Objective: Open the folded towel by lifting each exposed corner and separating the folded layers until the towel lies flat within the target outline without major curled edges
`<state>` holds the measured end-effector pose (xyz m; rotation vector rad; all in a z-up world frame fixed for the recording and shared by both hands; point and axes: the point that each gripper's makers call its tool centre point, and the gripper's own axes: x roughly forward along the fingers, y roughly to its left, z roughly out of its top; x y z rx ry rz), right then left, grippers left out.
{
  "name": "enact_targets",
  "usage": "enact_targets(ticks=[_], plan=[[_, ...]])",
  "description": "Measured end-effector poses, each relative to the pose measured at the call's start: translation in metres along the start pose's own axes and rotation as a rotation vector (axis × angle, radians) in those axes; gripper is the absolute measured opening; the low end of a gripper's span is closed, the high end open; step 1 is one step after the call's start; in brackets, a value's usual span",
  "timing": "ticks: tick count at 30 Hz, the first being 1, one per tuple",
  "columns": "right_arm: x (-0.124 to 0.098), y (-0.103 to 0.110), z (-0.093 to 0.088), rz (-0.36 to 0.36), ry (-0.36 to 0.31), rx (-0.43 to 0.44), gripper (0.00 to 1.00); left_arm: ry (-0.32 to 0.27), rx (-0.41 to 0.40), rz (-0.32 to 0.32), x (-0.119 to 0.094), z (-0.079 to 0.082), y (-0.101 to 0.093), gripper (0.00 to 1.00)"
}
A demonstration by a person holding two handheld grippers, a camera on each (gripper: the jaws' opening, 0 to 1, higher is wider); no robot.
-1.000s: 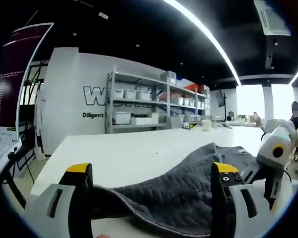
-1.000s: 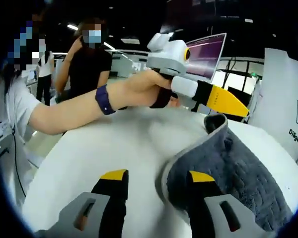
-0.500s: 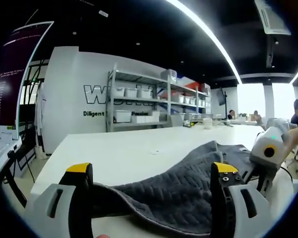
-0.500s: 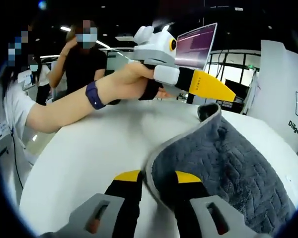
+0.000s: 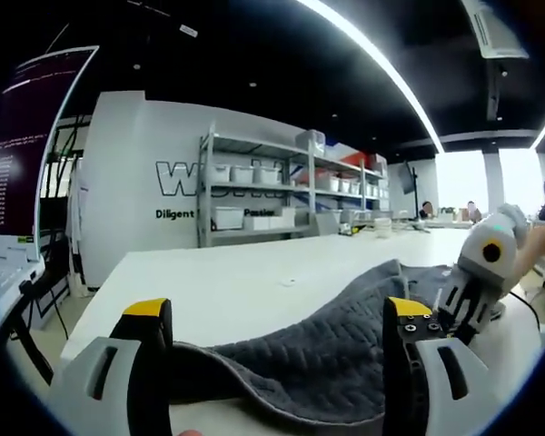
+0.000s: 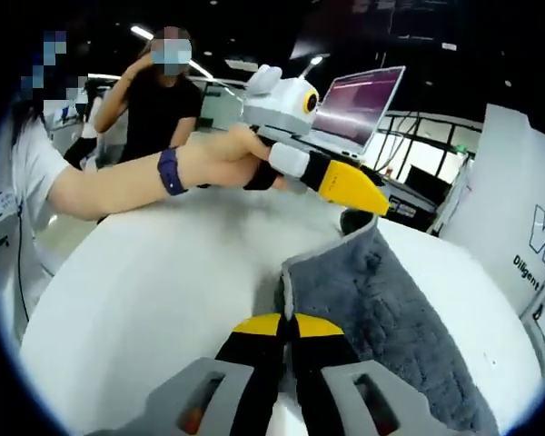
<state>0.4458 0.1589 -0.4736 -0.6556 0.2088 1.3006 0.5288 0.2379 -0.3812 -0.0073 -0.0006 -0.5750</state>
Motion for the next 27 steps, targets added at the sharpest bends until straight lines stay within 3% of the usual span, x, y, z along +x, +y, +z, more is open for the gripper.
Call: enact_targets(ticks=[4,15,27], plan=[[-0.010,-0.029,0.003,-0.064,0.042,-0.063,0.00,-0.024,-0.015,0.002,-0.002,0.004,0.001,0.95],[-0.026,-0.092,0.027,-0.151,0.163,-0.264,0.00,-0.040,-0.031,-0.008,-0.006,0.003,-0.008,0.95],[-0.027,-0.150,0.057,-0.230,0.207,-0.359,0.00,-0.027,-0.042,-0.014,-0.003,-0.004,-0.009,0.95]])
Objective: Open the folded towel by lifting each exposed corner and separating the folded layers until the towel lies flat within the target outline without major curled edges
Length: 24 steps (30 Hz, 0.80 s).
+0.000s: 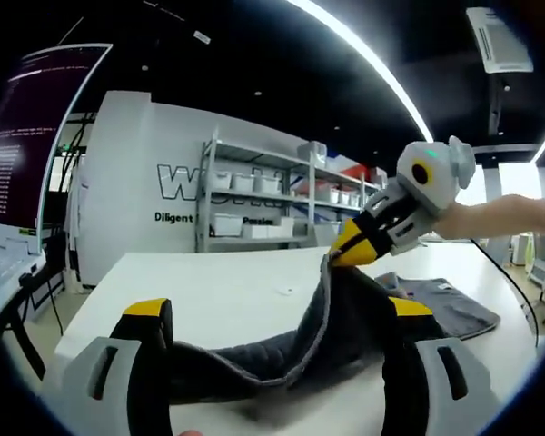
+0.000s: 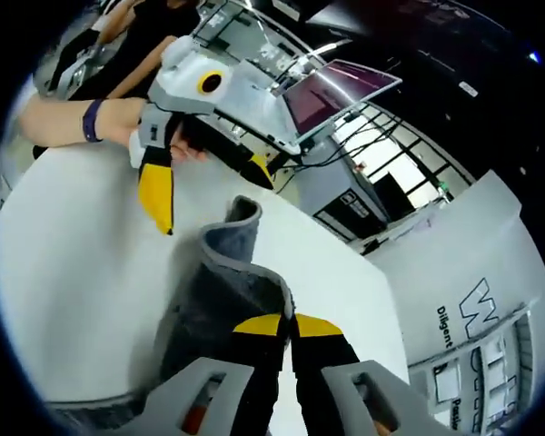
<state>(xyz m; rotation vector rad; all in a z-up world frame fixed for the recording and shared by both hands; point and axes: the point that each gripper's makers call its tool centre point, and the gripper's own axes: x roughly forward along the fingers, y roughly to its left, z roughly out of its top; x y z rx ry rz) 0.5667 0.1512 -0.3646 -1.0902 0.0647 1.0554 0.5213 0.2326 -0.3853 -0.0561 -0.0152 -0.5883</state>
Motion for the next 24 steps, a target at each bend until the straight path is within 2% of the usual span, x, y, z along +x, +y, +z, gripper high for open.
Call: enact_targets(ticks=[13,19,24], plan=[[0.008,-0.066,-0.009,-0.090,0.080,-0.067,0.00,0.016,-0.011,0.008,0.003,-0.005,0.006,0.94],[0.010,-0.097,-0.002,-0.144,0.098,-0.101,0.00,0.018,-0.019,0.008,0.004,-0.004,0.007,0.94],[0.017,-0.114,0.002,-0.173,0.128,-0.129,0.00,0.022,-0.026,0.005,0.005,-0.005,0.007,0.94]])
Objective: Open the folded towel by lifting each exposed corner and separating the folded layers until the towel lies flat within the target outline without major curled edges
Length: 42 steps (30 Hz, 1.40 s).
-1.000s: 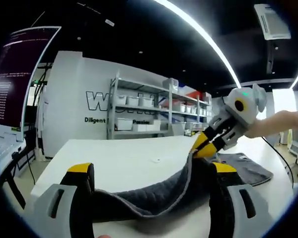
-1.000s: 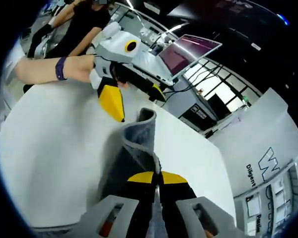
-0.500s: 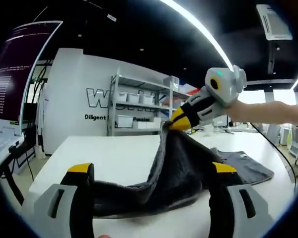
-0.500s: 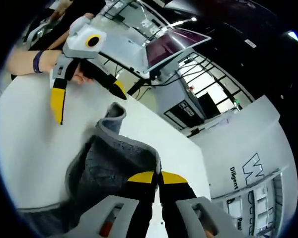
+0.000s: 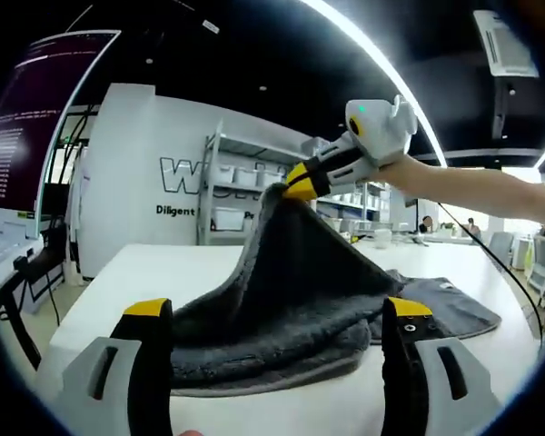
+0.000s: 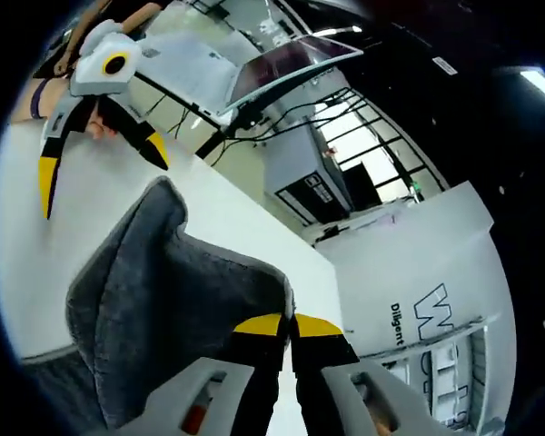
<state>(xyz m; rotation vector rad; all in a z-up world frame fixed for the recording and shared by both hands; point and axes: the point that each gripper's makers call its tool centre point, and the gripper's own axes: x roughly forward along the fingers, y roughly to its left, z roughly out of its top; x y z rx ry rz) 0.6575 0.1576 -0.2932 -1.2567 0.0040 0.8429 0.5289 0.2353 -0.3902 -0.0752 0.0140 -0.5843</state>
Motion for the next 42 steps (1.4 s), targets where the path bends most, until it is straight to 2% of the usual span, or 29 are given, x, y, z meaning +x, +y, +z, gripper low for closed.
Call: enact_targets(ticks=[11,19,24,28,32,38,42], plan=[[0.045,-0.024,-0.001,-0.037,0.067,-0.056,0.00,0.000,-0.010,0.002,0.001,0.002,0.004,0.94],[0.073,-0.052,0.003,-0.096,0.094,-0.073,0.00,-0.007,-0.014,0.003,0.001,0.004,0.005,0.94],[0.089,-0.051,0.007,-0.113,0.107,-0.081,0.00,-0.011,-0.012,0.006,0.001,0.003,0.006,0.94],[0.097,-0.051,0.009,-0.125,0.124,-0.098,0.00,0.006,-0.013,0.012,0.002,-0.004,0.007,0.94],[0.100,-0.059,0.005,-0.149,0.142,-0.078,0.00,0.024,-0.008,0.025,0.002,-0.009,0.009,0.94],[0.108,-0.075,-0.007,-0.186,0.146,-0.011,0.00,0.023,0.010,0.023,0.003,-0.007,0.004,0.93],[0.115,-0.078,-0.014,-0.200,0.143,0.036,0.00,0.031,0.023,0.024,0.003,-0.008,0.003,0.93]])
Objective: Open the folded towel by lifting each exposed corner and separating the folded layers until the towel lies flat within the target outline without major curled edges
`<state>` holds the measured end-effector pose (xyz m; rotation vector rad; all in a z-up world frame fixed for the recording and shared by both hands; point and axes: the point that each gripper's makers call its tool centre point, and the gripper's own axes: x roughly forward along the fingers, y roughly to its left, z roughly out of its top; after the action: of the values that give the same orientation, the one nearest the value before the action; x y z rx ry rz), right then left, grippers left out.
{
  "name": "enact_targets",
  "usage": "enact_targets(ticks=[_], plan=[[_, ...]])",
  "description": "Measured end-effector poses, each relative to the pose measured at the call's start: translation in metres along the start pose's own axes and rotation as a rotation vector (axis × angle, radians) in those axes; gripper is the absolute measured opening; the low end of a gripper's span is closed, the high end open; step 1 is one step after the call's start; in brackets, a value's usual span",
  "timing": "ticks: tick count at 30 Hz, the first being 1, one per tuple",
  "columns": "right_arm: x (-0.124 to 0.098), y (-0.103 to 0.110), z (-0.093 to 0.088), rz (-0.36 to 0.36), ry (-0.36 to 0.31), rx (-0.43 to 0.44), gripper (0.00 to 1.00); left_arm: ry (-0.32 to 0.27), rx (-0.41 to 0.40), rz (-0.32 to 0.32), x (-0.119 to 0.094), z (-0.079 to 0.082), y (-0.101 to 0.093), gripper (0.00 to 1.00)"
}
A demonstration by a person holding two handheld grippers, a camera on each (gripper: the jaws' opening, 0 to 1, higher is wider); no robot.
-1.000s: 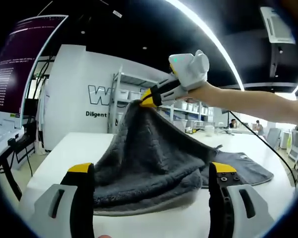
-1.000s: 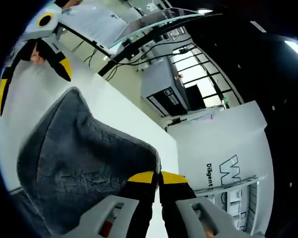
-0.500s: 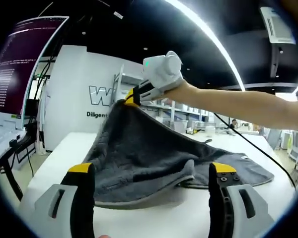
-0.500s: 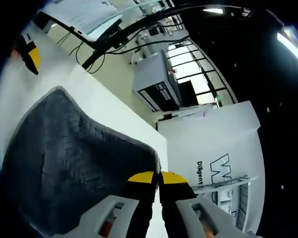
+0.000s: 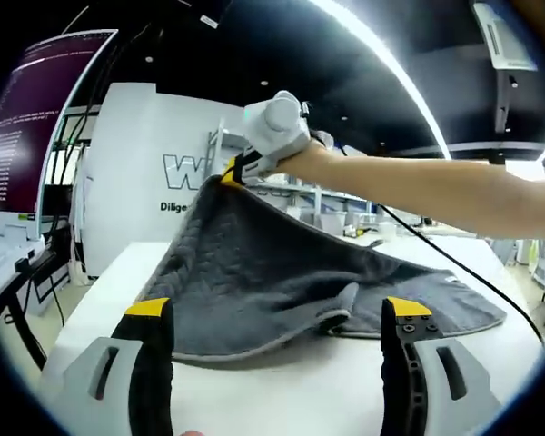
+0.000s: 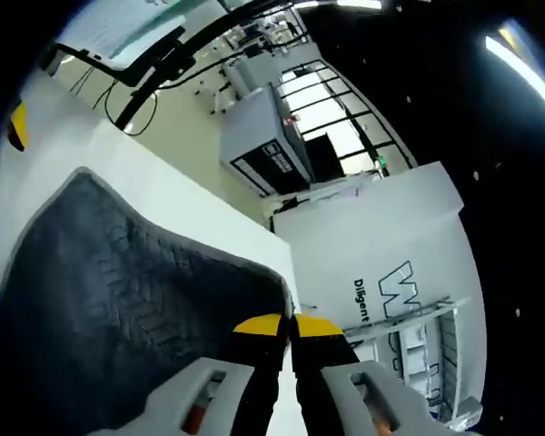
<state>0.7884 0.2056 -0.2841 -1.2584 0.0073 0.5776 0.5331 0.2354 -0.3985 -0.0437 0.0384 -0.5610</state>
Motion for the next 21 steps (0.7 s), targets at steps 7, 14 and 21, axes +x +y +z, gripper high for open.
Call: enact_targets(ticks=[7,14,21], plan=[[0.022,0.018,-0.005,0.031,-0.005,0.040,0.00,0.011,0.015,0.011,0.001,-0.003,0.002,0.93],[0.050,0.046,-0.036,0.112,0.028,0.161,0.05,0.044,0.022,0.017,0.004,-0.011,0.004,0.93],[0.055,0.040,-0.068,0.062,0.037,0.324,0.20,0.054,0.023,0.021,0.006,-0.015,0.005,0.93]])
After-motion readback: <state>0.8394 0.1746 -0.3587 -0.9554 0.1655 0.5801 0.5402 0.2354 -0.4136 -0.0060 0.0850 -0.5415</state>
